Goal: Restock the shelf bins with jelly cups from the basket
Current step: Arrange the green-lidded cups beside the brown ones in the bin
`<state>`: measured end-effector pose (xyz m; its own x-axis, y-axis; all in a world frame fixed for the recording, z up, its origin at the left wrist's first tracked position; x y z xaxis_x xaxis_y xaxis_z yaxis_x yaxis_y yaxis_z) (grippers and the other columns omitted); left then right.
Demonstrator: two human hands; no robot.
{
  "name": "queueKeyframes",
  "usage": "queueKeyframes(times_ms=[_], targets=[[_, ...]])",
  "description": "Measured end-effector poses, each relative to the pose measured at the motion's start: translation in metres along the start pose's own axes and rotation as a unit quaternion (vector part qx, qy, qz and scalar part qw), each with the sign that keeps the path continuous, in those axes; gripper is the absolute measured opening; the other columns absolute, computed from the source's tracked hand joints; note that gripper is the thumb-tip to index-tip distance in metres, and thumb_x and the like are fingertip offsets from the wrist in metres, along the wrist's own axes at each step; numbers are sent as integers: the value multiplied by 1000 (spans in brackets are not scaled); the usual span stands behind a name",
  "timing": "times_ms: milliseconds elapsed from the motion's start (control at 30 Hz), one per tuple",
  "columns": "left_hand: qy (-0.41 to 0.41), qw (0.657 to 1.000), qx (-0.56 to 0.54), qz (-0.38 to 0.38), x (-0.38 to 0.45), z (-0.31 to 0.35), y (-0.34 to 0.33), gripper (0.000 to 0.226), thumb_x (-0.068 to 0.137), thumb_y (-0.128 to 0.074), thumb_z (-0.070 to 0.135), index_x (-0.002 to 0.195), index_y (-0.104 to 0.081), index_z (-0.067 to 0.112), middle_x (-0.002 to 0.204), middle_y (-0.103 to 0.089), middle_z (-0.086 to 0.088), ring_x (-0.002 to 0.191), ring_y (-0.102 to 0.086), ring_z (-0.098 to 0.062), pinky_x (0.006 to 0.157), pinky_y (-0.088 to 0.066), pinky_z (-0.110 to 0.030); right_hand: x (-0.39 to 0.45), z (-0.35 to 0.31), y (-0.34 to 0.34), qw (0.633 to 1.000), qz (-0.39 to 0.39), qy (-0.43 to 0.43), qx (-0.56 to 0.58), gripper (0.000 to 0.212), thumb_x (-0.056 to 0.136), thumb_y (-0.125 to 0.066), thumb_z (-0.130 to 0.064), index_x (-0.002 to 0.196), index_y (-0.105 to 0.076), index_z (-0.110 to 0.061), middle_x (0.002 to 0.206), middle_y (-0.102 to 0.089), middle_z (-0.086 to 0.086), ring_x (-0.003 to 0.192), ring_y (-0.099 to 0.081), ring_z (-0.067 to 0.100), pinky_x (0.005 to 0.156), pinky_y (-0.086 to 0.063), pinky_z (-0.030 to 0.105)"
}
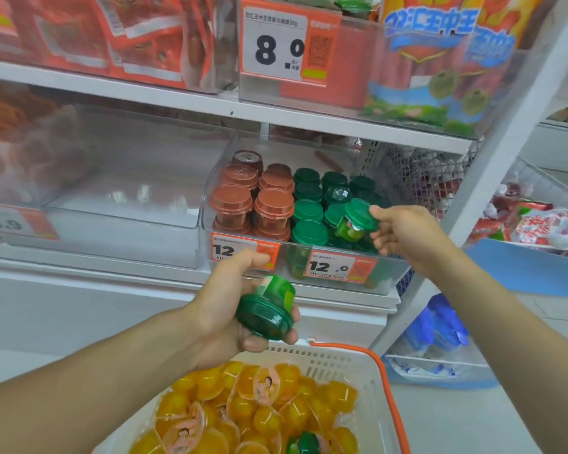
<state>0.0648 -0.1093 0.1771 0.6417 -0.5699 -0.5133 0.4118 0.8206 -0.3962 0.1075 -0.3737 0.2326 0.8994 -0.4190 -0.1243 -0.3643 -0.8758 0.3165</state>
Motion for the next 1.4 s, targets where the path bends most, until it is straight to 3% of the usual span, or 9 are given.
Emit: queueKeyframes(times_ms=[333, 733, 800, 900, 1000, 1100, 1167, 1267, 1400], targets=[[49, 999, 13, -17, 8, -24, -3, 48, 89, -45, 43, 105, -54, -2, 86, -64, -25, 70, -62, -38, 38, -25, -21, 15, 9, -15, 965, 9, 28, -262, 33, 98, -56, -33, 77, -62, -8, 68, -52, 14, 64, -47, 22, 65, -40, 33], [1, 999, -10, 49, 15, -21, 6, 39, 96, -49, 38, 111, -54, 2, 91, -63, -27, 68, -70, -36, 35, -28, -22, 13, 4, -11, 928, -8, 22, -371, 56, 97, -58, -36, 50, -38, -12, 46, -37, 4, 46, -36, 21, 51, -28, 29], [-6, 998, -9, 70, 15, -19, 6, 44, 97, -51, 44, 110, -54, 2, 89, -66, -26, 62, -70, -33, 32, -20, -20, 9, -2, -11, 903, 17, 67, -425, 55, 97, -57, -42, 56, -50, -7, 51, -50, 8, 52, -49, 24, 52, -34, 29], [-2, 997, -28, 72, 14, -16, 3, 53, 96, -50, 53, 109, -56, 3, 89, -66, -26, 58, -69, -30, 30, -19, -17, -17, -30, -16, 870, 96, 262, -407, 29, 94, -61, -35, 76, -62, -12, 65, -64, 0, 65, -61, 16, 63, -47, 31], [33, 998, -18, 50, 15, -16, 2, 64, 95, -43, 64, 109, -56, 3, 89, -68, -27, 47, -62, -26, 29, -23, -16, -53, -51, -38, 877, -20, 348, -331, 24, 90, -67, -32, 73, -58, -18, 61, -61, -6, 57, -60, 9, 58, -47, 29], [82, 996, 22, -3, 14, -20, 0, 76, 93, -36, 72, 106, -57, 0, 89, -67, -28, 42, -55, -25, 29, -22, -14, -76, -38, -69, 920, -242, 219, -214, 38, 82, -71, -50, 90, -62, -13, 76, -68, 5, 65, -68, 22, 55, -57, 37], [93, 994, 34, -35, 14, -21, -3, 74, 93, -36, 69, 107, -58, 0, 90, -67, -30, 42, -55, -27, 30, -21, -15, -84, -21, -86, 912, -326, 150, -198, 40, 85, -69, -45, 100, -62, -9, 80, -67, 10, 64, -67, 26, 55, -58, 39], [92, 992, 52, -66, 12, -19, -9, 64, 88, -43, 57, 113, -60, 0, 86, -67, -32, 42, -57, -30, 37, -18, -18, -86, -2, -95, 922, -355, 75, -133, 17, 101, -54, -15, 103, -59, 1, 67, -60, 10, 49, -59, 16, 49, -51, 32], [71, 990, 93, -83, 13, -19, -9, 56, 81, -53, 48, 113, -63, 4, 76, -63, -27, 35, -49, -26, 37, -12, -18, -88, 9, -93, 915, -396, -24, -71, 14, 98, -49, -9, 108, -56, -1, 64, -59, 12, 46, -53, 18, 43, -47, 26]])
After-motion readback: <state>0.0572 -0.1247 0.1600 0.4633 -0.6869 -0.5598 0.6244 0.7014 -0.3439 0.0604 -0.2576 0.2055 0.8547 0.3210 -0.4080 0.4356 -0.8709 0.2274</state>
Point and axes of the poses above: each hand's wrist, its own x-axis towards the middle knuckle, its own y-axis out of the back of the hand, z = x × y, the point moved 6 cm from there along x, towards the middle knuckle
